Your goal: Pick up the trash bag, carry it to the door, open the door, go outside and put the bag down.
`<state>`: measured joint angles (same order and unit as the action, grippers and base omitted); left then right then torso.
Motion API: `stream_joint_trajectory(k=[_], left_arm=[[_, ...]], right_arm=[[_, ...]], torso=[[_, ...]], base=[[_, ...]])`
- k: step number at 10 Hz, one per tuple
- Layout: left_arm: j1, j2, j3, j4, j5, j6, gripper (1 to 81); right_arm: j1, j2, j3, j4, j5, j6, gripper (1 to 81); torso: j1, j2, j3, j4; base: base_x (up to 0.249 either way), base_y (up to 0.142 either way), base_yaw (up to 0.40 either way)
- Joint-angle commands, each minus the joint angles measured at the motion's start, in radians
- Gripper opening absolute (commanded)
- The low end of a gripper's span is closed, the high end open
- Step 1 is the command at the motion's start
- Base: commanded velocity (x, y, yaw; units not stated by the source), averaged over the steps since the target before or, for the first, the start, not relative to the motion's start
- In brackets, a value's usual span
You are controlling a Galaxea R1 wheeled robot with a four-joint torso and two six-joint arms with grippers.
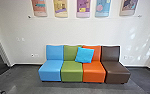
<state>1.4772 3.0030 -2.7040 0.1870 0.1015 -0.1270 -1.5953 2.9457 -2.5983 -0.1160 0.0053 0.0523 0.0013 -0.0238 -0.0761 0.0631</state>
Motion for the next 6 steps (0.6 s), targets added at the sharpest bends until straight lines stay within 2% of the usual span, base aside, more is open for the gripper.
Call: stream_joint_trajectory(k=[1,6], left_arm=[[-0.044,-0.002,0.001,-0.003,0.058,0.007,81.1],[-0.038,-0.01,0.006,-0.011,0.057,-0.002,81.1]], right_arm=[[0.033,-0.005,0.001,-0.001,-0.057,-0.002,81.1],[0.028,-0.008,0.008,0.013,-0.056,0.003,81.1]], torso=[[0.0,0.0,0.0,0.0],[0.0,0.0,0.0,0.0]], base=[[0.075,0.0,0.0],[0.0,0.0,0.0]])
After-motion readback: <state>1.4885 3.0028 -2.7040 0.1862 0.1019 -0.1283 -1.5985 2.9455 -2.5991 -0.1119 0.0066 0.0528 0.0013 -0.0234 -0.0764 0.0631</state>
